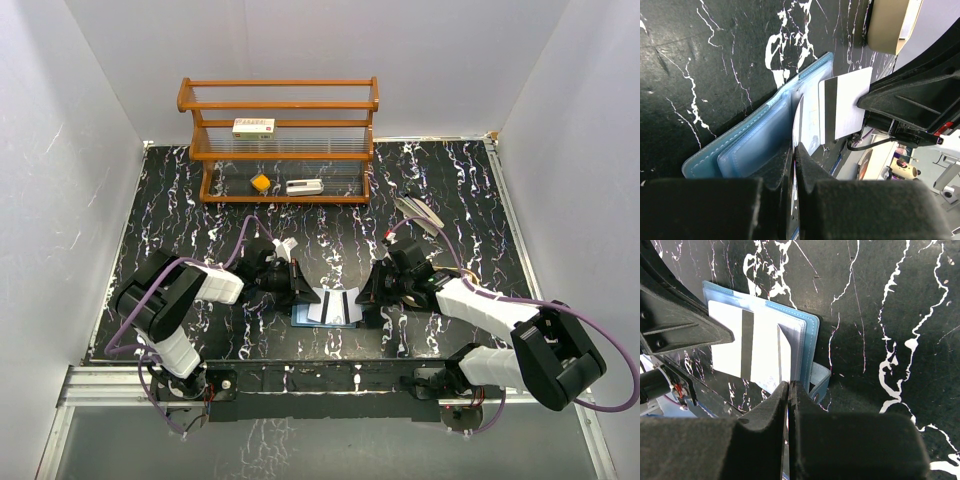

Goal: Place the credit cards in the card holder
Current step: Insert the credit card into the card holder.

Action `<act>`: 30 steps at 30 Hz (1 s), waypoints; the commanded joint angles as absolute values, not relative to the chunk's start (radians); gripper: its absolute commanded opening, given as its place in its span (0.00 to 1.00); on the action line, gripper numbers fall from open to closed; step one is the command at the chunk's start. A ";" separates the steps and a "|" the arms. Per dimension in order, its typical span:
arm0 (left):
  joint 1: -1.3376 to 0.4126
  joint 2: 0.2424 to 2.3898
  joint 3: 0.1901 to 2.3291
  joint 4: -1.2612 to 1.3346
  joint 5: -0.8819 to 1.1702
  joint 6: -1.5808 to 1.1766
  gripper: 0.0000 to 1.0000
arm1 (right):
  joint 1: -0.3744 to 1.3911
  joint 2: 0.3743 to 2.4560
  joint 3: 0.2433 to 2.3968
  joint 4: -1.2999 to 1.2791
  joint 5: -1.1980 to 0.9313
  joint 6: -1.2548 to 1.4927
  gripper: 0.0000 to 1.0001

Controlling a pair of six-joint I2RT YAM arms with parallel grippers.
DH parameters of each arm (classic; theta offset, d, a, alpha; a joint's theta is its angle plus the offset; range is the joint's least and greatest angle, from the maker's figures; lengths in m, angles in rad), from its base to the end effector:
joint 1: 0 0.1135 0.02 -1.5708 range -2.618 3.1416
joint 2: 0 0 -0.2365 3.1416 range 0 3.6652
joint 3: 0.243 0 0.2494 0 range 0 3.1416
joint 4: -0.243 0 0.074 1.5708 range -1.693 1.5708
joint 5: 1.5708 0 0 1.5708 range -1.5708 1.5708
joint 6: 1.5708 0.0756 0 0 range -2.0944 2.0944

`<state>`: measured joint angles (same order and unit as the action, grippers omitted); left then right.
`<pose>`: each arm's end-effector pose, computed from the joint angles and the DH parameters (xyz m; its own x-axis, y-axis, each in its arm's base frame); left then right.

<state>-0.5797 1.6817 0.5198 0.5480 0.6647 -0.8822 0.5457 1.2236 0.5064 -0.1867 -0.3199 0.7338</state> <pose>0.2310 -0.2070 0.0734 -0.9649 -0.0947 -0.2451 0.1699 0.4866 -0.8569 0.2027 0.1509 0.1075 -0.9401 0.1729 -0.2939 -0.0396 0.8007 0.5977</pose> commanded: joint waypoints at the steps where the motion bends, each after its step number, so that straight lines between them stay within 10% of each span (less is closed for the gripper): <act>1: -0.577 1.671 0.499 0.507 0.615 -0.850 0.00 | 0.543 1.197 0.494 -0.189 -0.284 0.711 0.00; 30: -0.592 1.721 0.418 0.744 0.536 -0.951 0.00 | 0.543 1.195 0.468 -0.161 -0.291 0.736 0.00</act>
